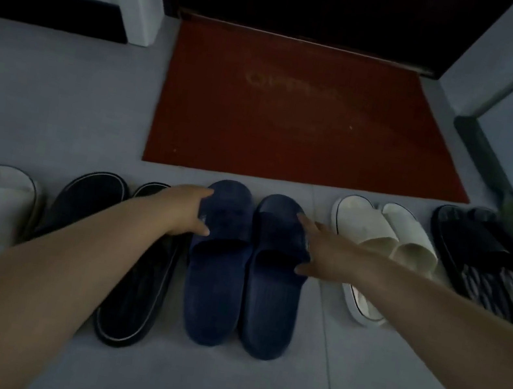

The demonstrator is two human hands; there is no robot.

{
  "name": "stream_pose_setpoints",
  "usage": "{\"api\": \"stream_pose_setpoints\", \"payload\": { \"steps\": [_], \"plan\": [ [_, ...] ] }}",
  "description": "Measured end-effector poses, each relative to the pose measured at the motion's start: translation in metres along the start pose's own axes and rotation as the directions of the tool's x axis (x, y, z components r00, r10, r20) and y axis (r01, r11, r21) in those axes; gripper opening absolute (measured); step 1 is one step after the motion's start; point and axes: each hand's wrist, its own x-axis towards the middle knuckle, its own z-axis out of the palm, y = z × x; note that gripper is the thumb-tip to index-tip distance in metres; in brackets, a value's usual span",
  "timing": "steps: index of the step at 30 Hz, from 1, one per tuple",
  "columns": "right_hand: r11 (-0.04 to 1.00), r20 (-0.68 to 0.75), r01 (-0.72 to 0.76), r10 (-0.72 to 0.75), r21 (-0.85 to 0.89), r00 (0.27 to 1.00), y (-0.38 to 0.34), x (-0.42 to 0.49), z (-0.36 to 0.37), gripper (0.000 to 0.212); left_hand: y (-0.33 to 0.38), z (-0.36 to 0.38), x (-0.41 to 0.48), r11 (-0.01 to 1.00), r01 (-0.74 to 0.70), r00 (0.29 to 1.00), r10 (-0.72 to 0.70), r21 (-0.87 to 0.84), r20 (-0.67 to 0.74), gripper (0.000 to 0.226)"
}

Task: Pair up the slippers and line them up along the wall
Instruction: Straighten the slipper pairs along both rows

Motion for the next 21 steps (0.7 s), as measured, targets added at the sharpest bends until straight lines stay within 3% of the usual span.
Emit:
{"api": "stream_pose_setpoints", "payload": {
  "steps": [4, 9, 15, 18, 21],
  "plan": [
    [0.992, 0.079, 0.099, -0.106, 0.079, 0.991, 0.035, 0.024, 0.002, 0.099, 0.038, 0.024, 0.012, 0.994, 0.104, 0.995, -0.104, 0.022, 0.002, 0.072],
    [0.964, 0.019, 0.152, -0.16, 0.219, 0.987, 0.071, 0.033, 0.009, 0.101, 0.073, 0.039, 0.012, 0.981, 0.192, 0.978, -0.189, -0.03, 0.087, 0.097],
    [0.961, -0.032, 0.192, -0.19, 0.201, 0.981, 0.071, 0.038, 0.006, 0.097, 0.091, 0.056, 0.006, 0.97, 0.243, 0.966, -0.243, -0.004, -0.086, 0.068],
    [0.965, -0.062, 0.22, -0.213, 0.144, 0.975, 0.07, 0.031, 0.007, 0.088, 0.091, 0.062, 0.007, 0.962, 0.272, 0.956, -0.271, -0.007, -0.115, 0.065],
    [0.951, -0.068, 0.27, -0.262, 0.15, 0.963, 0.081, 0.018, 0.007, 0.092, 0.087, 0.062, 0.01, 0.952, 0.302, 0.951, -0.297, 0.052, -0.088, 0.067]
  ]
}}
